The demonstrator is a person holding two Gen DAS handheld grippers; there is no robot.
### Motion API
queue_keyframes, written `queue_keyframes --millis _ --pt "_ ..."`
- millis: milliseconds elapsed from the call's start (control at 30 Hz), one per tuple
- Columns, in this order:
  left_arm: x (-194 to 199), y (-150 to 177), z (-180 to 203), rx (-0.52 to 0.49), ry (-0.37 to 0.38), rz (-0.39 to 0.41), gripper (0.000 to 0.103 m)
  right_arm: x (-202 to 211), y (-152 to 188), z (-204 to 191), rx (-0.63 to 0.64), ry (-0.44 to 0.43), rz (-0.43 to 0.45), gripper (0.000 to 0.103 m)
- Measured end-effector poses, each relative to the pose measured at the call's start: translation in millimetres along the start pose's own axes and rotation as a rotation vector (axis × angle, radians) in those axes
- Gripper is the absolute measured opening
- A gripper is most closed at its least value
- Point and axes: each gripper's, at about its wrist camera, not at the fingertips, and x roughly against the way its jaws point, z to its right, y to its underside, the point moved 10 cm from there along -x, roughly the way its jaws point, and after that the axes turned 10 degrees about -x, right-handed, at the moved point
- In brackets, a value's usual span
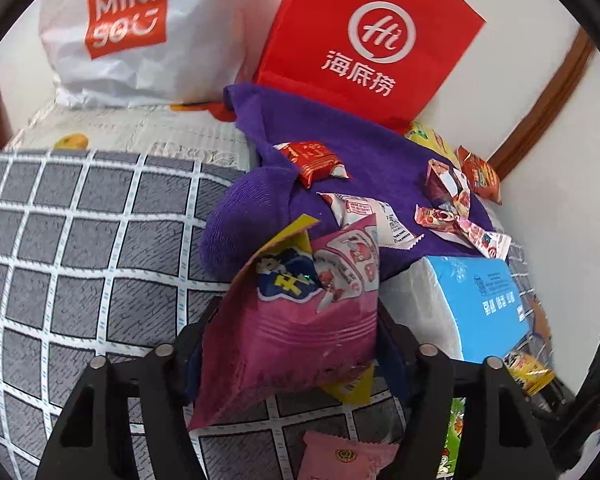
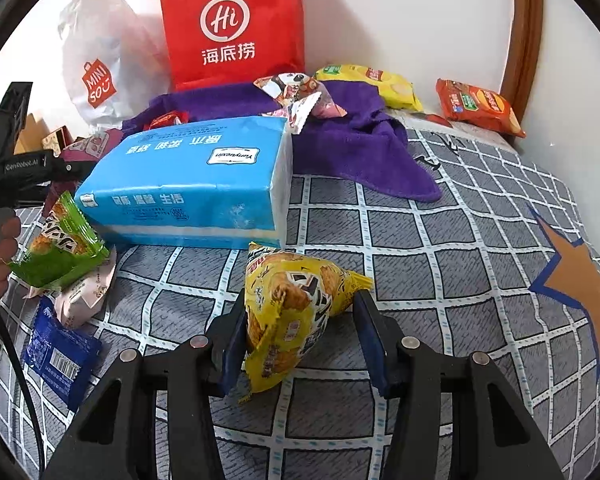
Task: Organize snacks
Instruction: 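Grasp the yellow cartoon snack bag with the right tool while the left tool grasps the pink bag, then lift and carry both held bags over the purple towel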
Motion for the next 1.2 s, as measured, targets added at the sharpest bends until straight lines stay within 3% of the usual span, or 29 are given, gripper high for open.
queue_keyframes --millis 233,400,567,900,1200 --pt "7.6 -1.8 -5.4 -0.016 -0.058 0.001 0.060 -1.3 0.8 0.6 -0.017 -0.019 -0.004 0.050" --pt "20.7 -5.9 -12.4 0.022 -0.042 0.028 0.060 3.3 1.7 3.0 -0.048 -0.033 -0.009 0.049" --pt "36.8 -9.2 -4.5 -0.002 -0.067 0.027 0.060 28.2 -2.1 0.2 -0.074 -0.061 0.013 0.049" --pt "82.4 19.1 37.0 -0.077 -0.034 -0.010 0.060 79.5 -22.1 -16.5 -0.059 -0.112 0.092 0.049" --pt "100.7 31.1 86.1 -0.120 0.063 0.000 0.060 99.3 -34.0 -27.7 -0.053 -0.116 0.123 0.049"
